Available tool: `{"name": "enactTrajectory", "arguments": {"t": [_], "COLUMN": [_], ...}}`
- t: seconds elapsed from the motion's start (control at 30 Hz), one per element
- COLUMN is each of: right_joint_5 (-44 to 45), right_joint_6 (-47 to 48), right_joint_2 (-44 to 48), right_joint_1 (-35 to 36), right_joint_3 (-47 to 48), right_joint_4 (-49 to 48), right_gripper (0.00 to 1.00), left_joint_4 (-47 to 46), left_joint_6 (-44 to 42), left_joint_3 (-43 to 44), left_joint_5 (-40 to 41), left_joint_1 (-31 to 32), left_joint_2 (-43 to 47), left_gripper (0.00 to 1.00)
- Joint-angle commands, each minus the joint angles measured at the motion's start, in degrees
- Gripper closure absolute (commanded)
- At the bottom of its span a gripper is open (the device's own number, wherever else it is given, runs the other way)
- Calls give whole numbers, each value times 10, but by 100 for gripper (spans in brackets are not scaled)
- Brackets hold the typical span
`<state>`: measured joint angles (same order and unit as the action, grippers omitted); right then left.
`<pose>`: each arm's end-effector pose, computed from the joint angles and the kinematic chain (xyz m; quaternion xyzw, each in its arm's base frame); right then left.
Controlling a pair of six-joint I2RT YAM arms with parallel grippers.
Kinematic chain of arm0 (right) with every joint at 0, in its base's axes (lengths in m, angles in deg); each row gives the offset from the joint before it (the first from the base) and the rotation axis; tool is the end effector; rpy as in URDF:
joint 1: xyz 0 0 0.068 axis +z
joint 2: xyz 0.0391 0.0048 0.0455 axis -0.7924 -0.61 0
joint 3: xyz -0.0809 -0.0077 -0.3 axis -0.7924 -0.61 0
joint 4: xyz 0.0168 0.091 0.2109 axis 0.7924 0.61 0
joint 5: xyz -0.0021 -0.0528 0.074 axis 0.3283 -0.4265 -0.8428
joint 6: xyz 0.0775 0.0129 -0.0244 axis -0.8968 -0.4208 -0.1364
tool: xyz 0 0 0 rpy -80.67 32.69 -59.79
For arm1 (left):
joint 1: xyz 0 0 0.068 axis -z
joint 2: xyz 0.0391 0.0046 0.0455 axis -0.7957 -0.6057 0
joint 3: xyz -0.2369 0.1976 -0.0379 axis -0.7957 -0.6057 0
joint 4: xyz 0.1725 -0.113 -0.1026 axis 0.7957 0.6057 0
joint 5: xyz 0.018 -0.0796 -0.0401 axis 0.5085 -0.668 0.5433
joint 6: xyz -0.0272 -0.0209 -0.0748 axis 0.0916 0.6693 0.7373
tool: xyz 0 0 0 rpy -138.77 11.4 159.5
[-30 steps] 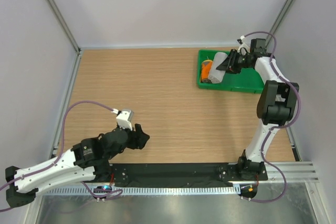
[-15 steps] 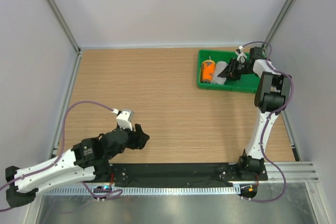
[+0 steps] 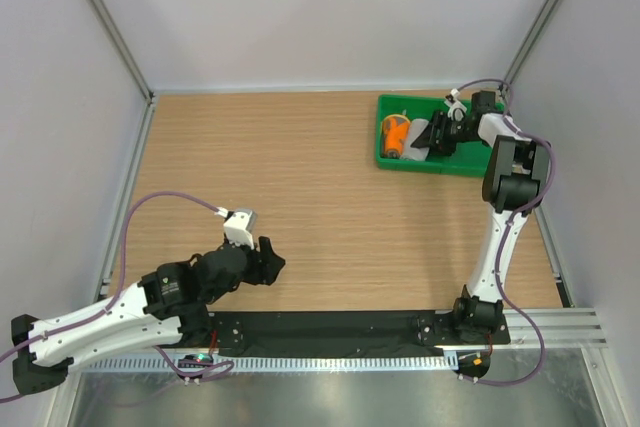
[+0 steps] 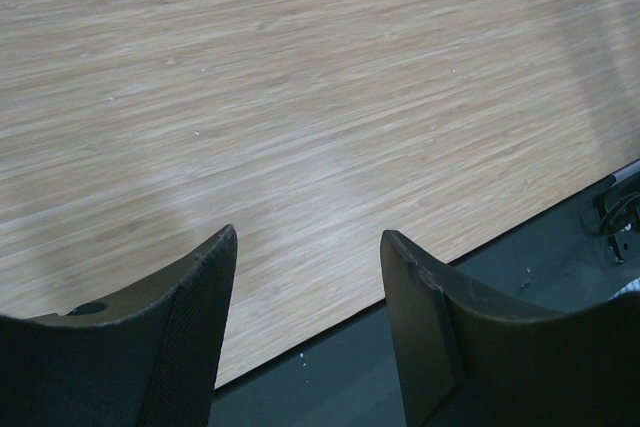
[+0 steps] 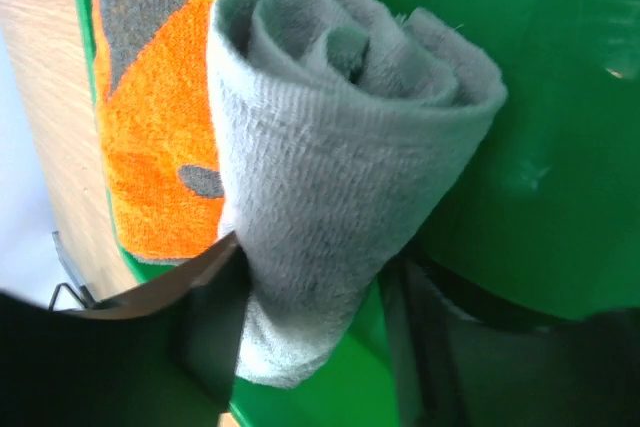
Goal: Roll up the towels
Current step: Place the rolled towel into the container
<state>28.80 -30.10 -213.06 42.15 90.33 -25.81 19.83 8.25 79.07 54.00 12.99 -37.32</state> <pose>0.4857 -0.0350 0.1683 0.0309 0.8996 0.3750 0.2219 0.0628 -0.0645 0.2387 0.0577 0.8699 -0.2576 0.4166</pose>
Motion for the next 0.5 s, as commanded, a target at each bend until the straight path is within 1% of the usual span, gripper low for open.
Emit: {"name": "enactTrajectory", "arguments": {"t": [0.0, 0.07, 0.13, 0.27, 0.47], "right_joint_5": [33, 47, 64, 87, 145], "right_joint_6": [18, 17, 14, 8, 11], "right_joint_2": [-4, 5, 15, 45, 77], "right_joint_1": [8, 8, 8, 9, 14], "right_joint_3": [28, 28, 27, 39, 86], "right_joint_4": [14, 16, 19, 36, 102], "right_gripper": [41, 32, 30, 28, 27], "left_joint_4": [-14, -14, -14, -14, -13], "left_joint_6": [-3, -3, -3, -3, 0], "left_joint_3": [-3, -3, -2, -3, -3], "left_joint_5": [5, 6, 6, 7, 9], "left_joint_1": [0, 0, 0, 0, 0], "left_joint_2": [0, -1, -1, -1, 3], "left_gripper": [39, 39, 39, 39, 39]}}
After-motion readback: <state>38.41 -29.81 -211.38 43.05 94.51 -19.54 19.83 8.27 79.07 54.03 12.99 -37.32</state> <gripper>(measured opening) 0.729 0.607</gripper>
